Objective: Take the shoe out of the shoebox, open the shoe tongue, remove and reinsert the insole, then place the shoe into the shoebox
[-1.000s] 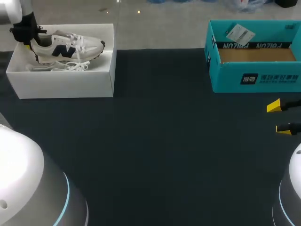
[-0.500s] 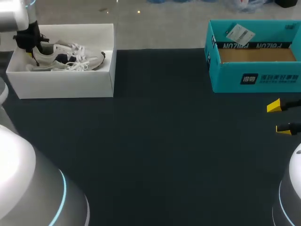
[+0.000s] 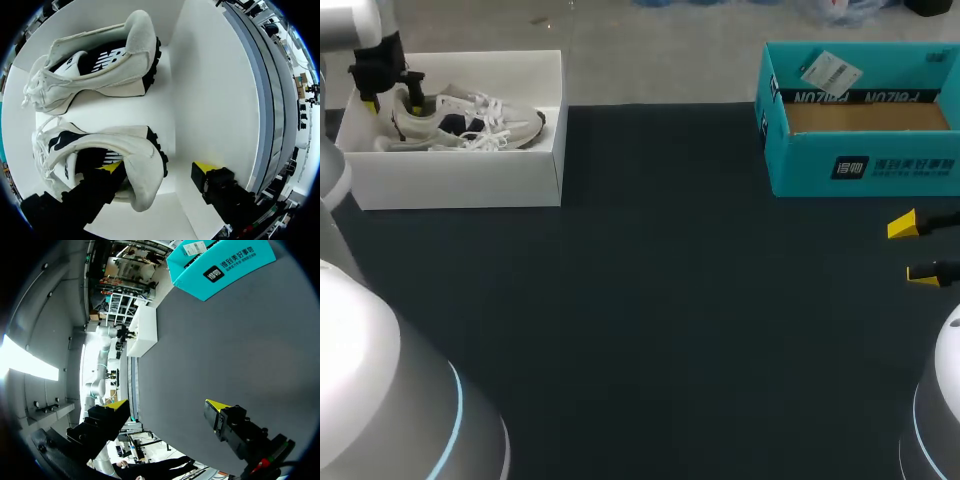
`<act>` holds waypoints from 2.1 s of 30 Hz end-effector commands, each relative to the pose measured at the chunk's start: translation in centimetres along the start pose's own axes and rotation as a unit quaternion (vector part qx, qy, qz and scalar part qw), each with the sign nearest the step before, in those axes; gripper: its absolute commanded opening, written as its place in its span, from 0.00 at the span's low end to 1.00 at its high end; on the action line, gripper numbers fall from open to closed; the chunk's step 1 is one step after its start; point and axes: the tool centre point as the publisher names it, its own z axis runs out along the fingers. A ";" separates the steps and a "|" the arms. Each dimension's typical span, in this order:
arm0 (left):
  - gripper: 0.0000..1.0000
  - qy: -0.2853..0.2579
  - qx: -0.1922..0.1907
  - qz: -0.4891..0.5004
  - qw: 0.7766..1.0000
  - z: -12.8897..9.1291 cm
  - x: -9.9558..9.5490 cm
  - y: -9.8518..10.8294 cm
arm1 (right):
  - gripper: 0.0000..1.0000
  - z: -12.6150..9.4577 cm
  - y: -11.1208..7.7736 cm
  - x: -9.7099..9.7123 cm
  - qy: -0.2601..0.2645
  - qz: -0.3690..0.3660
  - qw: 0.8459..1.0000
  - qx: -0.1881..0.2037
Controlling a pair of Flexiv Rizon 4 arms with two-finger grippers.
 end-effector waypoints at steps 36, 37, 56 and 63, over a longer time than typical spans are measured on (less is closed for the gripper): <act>1.00 -0.013 -0.031 -0.027 0.999 -10.1 -1.5 -7.5 | 1.00 0.0 -0.2 0.0 -0.001 0.000 1.000 -0.001; 1.00 -0.013 -0.030 -0.028 0.999 -10.0 -1.7 -8.2 | 1.00 0.0 -0.2 0.0 -0.001 0.000 1.000 -0.001; 1.00 0.005 -0.033 -0.043 0.999 -9.6 -3.3 -13.7 | 1.00 0.0 -0.2 0.0 -0.001 0.000 1.000 -0.001; 1.00 -0.025 -0.016 -0.041 0.999 -9.0 -2.1 -13.5 | 1.00 0.0 -0.2 0.0 -0.001 0.000 1.000 -0.001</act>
